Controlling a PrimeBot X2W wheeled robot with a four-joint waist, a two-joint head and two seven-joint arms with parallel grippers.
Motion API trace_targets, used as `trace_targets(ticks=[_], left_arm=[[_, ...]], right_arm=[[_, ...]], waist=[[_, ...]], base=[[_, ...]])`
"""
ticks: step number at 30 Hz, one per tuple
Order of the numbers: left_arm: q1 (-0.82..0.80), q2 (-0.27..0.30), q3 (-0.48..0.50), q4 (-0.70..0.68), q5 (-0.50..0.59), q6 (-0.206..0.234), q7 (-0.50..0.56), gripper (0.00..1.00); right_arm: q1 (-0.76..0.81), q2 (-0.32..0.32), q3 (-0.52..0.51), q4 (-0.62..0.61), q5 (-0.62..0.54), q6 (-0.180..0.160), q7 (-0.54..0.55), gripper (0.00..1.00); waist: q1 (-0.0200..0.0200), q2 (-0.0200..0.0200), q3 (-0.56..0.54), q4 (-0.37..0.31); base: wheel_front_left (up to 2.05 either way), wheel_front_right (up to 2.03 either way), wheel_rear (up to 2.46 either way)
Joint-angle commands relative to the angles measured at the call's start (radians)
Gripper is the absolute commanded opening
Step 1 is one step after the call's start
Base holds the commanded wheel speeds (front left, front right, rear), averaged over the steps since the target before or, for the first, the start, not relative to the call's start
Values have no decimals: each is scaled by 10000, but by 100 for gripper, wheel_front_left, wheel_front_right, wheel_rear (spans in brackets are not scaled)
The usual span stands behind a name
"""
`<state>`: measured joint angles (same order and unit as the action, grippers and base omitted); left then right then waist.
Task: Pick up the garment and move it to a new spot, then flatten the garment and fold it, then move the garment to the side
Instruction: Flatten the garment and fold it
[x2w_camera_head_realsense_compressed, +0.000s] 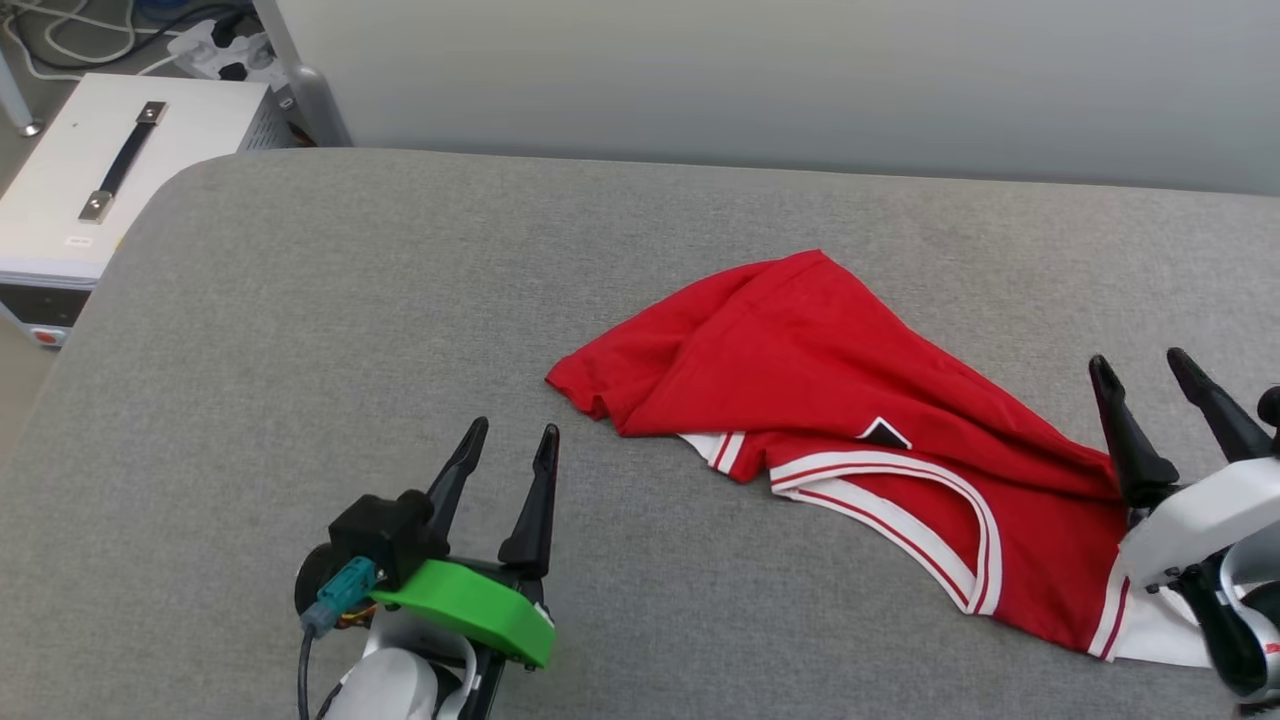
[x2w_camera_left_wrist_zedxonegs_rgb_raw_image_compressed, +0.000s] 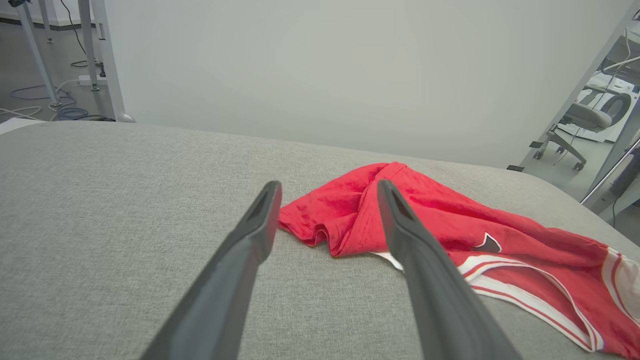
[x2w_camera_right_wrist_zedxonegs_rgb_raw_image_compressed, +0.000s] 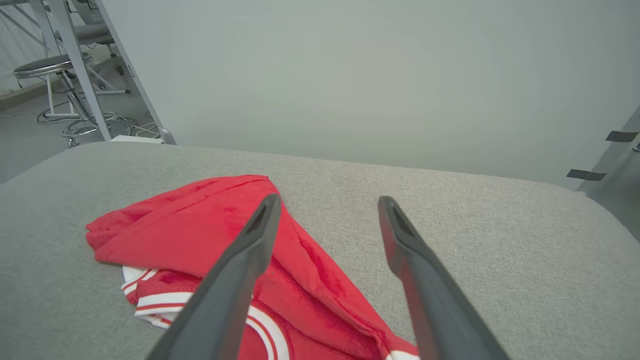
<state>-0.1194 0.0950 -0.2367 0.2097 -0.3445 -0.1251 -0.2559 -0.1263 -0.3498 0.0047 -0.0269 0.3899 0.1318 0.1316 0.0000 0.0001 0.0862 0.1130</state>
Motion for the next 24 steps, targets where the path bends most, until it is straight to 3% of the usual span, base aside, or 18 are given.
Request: trace_targets(ticks=[1, 5, 11, 19, 24], left_arm=[[-201, 17, -63, -6, -72, -56, -59, 100], [-332, 72, -348, 139, -100, -56, -59, 100], [-1188, 177, -1404, 647, -351, -56, 490, 100], [-3385, 585, -3400, 1454, -1196, -56, 5173, 100], [-4391, 1063, -4352, 1691, -1520, -56, 7057, 100]], right_arm=[[-35, 196, 13, 24, -74, -11, -452, 100], [138, 688, -71, 178, -198, -11, -1375, 100], [297, 1118, -192, 186, -472, -11, -1707, 100], [270, 1384, -425, -177, -760, -11, -1577, 100], [25, 1446, -329, -191, -750, -11, -1660, 100]], waist=[[0, -1, 28, -92], [0, -1, 82, -288], [0, -1, 400, -712], [0, -1, 1057, -1199], [0, -1, 1487, -1470]], base=[[0, 0, 0], [0, 0, 0], [0, 0, 0], [0, 0, 0], [0, 0, 0]])
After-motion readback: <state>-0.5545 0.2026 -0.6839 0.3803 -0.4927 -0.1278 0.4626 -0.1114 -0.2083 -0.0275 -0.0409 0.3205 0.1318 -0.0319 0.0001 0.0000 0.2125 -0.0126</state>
